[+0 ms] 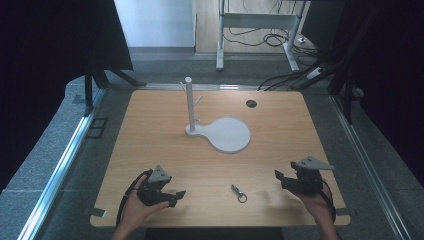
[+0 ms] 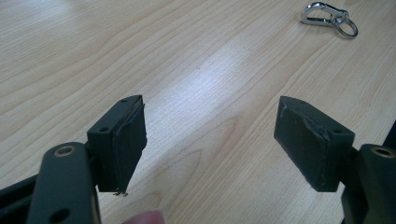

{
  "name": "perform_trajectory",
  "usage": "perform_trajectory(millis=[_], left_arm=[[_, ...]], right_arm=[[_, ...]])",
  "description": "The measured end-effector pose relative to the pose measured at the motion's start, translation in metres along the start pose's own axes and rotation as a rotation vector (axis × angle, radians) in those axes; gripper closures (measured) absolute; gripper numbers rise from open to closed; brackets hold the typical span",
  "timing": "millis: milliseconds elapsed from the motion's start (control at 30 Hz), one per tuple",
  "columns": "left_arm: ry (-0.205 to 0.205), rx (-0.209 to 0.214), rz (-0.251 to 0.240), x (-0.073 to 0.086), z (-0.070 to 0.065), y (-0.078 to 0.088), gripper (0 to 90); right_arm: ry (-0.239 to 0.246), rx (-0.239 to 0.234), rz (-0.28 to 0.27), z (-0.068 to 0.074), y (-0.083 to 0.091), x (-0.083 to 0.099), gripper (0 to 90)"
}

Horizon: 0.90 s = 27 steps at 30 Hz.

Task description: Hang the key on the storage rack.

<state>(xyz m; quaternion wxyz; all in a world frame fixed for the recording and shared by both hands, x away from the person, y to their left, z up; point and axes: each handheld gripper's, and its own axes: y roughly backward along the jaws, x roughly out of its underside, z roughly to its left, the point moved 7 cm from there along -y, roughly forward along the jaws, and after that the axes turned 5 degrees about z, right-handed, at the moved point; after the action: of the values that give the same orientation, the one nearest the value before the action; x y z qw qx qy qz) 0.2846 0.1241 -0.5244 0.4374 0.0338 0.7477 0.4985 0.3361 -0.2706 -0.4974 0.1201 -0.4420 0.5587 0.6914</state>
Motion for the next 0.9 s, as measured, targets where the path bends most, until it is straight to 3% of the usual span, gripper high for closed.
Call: perform_trajectory(millis=[433,900], left_arm=[[-0.021,0.012,-0.012,-0.0026,-0.0062,0.0048,25.7],[-0.003,0.007,-0.014,-0.0018,-0.0019,0.0063,25.8]], right_arm=[[0.004,-0.005,0.015,-0.0011,0.0002,0.0037,37.9],[0.001,-0.012,0.04,-0.0036,-0.0036,0.0084,39.7]])
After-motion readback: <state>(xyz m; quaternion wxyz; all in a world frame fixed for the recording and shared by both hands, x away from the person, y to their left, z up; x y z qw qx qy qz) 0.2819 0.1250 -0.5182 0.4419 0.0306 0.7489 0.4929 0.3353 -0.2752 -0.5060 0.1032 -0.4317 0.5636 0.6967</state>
